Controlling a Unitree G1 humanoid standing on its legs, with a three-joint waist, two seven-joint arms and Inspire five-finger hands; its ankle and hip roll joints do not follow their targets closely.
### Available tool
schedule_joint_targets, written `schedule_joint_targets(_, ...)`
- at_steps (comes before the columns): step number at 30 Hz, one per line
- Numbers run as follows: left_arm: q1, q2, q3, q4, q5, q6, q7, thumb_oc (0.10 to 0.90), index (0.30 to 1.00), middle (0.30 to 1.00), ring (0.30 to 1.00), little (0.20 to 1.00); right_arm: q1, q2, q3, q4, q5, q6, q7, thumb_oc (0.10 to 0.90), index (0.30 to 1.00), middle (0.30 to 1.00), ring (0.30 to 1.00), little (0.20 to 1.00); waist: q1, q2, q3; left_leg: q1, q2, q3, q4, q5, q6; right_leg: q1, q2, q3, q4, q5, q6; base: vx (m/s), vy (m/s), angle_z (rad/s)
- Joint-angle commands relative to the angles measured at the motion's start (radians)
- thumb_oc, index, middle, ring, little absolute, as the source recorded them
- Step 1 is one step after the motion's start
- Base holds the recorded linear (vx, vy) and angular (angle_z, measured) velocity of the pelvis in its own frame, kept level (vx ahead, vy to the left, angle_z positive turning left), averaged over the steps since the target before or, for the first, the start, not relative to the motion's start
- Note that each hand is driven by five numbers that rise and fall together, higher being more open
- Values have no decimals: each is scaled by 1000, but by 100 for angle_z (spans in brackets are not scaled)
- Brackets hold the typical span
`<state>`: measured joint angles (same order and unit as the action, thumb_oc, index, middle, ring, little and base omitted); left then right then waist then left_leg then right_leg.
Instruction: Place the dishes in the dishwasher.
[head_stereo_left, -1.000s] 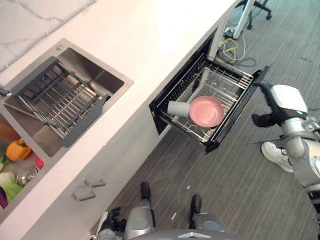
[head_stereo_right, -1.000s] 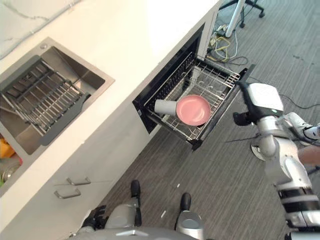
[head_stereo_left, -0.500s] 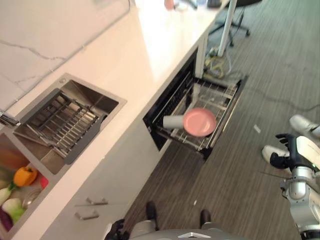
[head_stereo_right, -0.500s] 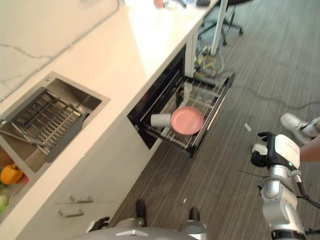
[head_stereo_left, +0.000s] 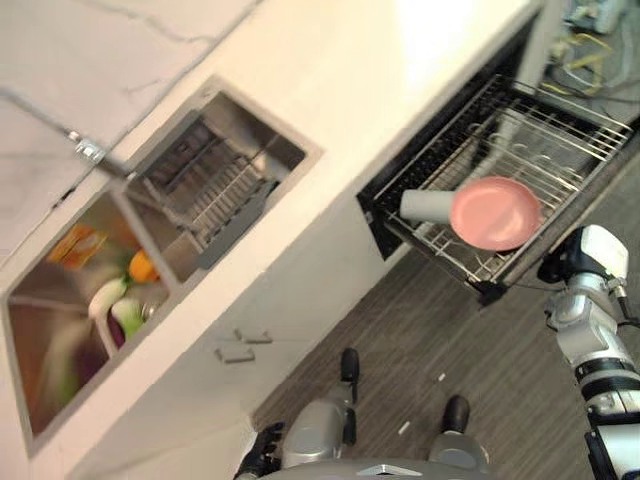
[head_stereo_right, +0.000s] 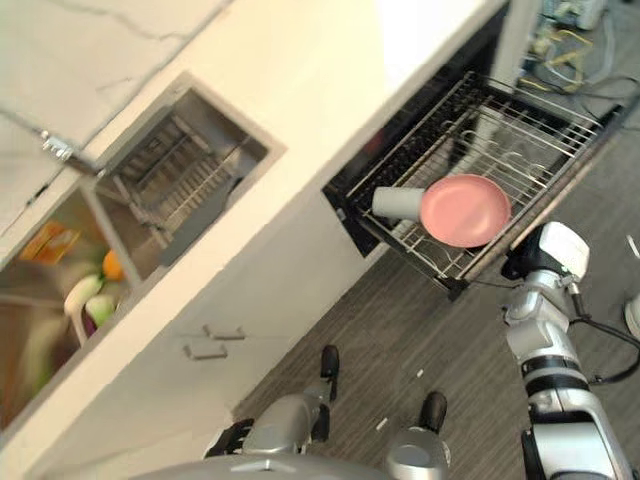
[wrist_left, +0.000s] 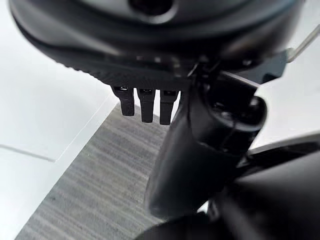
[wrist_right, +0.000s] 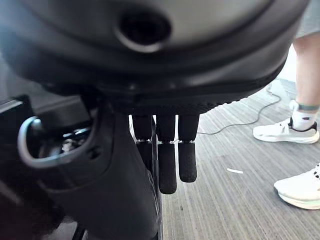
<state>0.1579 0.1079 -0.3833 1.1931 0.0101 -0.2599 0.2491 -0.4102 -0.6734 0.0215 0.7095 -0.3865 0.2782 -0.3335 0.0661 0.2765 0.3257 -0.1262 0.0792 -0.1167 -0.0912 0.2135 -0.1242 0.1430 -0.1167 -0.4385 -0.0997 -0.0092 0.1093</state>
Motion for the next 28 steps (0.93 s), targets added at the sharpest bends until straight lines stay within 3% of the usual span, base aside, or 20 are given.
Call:
schedule_joint_targets(1,-73,28,-75,36,18,-15,17,800,900,900,900,900,-261,-71,92,-115,8,-129,-86,400,300,300,300,300,84,-18,-73,23,41,-42,4,-47,-69,-17,-33,32,12,-37,-5,49,-17,57)
schedule_joint_targets(2,-75,34,-101,34,21,-16,22,800,900,900,900,900,-369,-67,172,13,29,-159,-107,400,300,300,300,300,111,-16,-95,26,32,-78,4,-43,-72,14,-28,-5,12,-50,-10,38,-13,41)
schedule_joint_targets(3,-75,34,-101,34,21,-16,22,800,900,900,900,900,-369,-67,172,13,29,-159,-107,400,300,300,300,300,111,-16,-95,26,32,-78,4,-43,-72,14,-28,-5,12,-50,-10,71,-22,68)
schedule_joint_targets(4,-82,37,-112,48,26,-12,25,800,900,900,900,900,-469,-30,228,89,43,-174,-121,400,300,300,300,300,135,-24,-113,31,25,-104,4,-43,-76,37,-24,-33,12,-58,-14,32,-8,48)
schedule_joint_targets(5,-82,37,-112,48,26,-12,25,800,900,900,900,900,-470,-30,229,90,43,-175,-121,400,300,300,300,300,133,-24,-114,30,25,-105,4,-42,-75,36,-24,-34,12,-58,-14,74,-46,70)
schedule_joint_targets(7,-86,43,-108,67,33,-7,16,800,900,900,900,900,-518,45,273,160,107,-247,-70,400,300,300,300,300,170,-47,-140,36,20,-129,4,-41,-76,65,-17,-60,12,-70,-17,50,-29,41)
schedule_joint_targets(10,-87,47,-80,76,10,-4,8,800,900,900,900,900,-514,65,302,227,128,-296,-73,400,300,300,300,300,201,-65,-164,39,15,-141,4,-43,-75,80,-15,-76,12,-76,-16,61,-21,27)
schedule_joint_targets(12,-88,51,-45,73,-14,-3,0,800,900,900,900,900,-485,90,299,257,153,-334,-89,775,862,862,862,862,220,-81,-183,41,10,-152,4,-44,-75,89,-14,-86,12,-80,-14,77,-28,42)
schedule_joint_targets(13,-98,51,2,79,-55,-2,-25,800,900,900,900,900,-418,130,314,246,139,-351,-98,800,900,900,900,900,227,-103,-193,44,9,-152,4,-49,-74,98,-14,-89,12,-83,-12,59,-22,17)
schedule_joint_targets(15,-98,51,2,79,-55,-2,-25,800,900,900,900,900,-418,130,314,246,139,-351,-98,800,900,900,900,900,227,-103,-193,44,9,-152,4,-49,-74,98,-14,-89,12,-83,-12,50,-19,20)
schedule_joint_targets(16,-91,43,45,79,-144,18,-118,800,900,900,900,900,-370,141,323,229,135,-350,-81,800,900,900,900,900,225,-112,-197,51,11,-147,4,-56,-76,104,-14,-87,12,-90,-12,85,-23,33)
schedule_joint_targets(17,-88,44,150,41,-282,42,-233,800,900,900,900,900,-199,183,311,207,131,-356,-65,800,900,900,900,900,220,-132,-204,60,12,-143,4,-65,-74,109,-15,-87,12,-89,-8,85,-23,33)
schedule_joint_targets(18,-88,44,150,41,-282,42,-233,800,900,900,900,900,-199,183,311,207,131,-356,-65,800,900,900,900,900,220,-132,-204,60,12,-143,4,-65,-74,109,-15,-87,12,-89,-8,57,-4,3)
schedule_joint_targets(19,-91,54,159,47,-257,41,-228,800,900,900,900,900,-148,199,300,213,131,-362,-66,800,900,900,900,900,218,-143,-213,56,9,-143,4,-62,-69,105,-16,-86,12,-83,-6,56,0,-2)
schedule_joint_targets(20,-101,48,208,61,-266,55,-224,800,900,900,900,900,2,251,288,240,128,-380,-66,800,900,900,900,900,207,-166,-220,63,11,-135,4,-71,-64,104,-17,-76,12,-82,-4,77,-4,-7)
schedule_joint_targets(22,-103,42,222,72,-262,62,-221,800,900,900,900,900,56,268,284,273,131,-396,-75,800,900,900,900,900,199,-176,-227,65,13,-129,4,-76,-62,102,-18,-70,12,-81,-2,62,-16,-3)
schedule_joint_targets(25,-120,10,264,103,-245,52,-219,800,900,900,900,900,343,366,273,573,132,-407,-71,800,900,900,900,900,142,-212,-231,94,25,-69,4,-116,-47,80,-24,-10,12,-71,6,51,30,-40)
schedule_joint_targets(28,-118,-7,273,88,-267,45,-227,800,900,900,900,900,433,385,193,653,199,-407,-57,800,900,900,900,900,118,-217,-232,98,26,-56,4,-125,-41,72,-26,7,12,-69,10,23,31,-50)
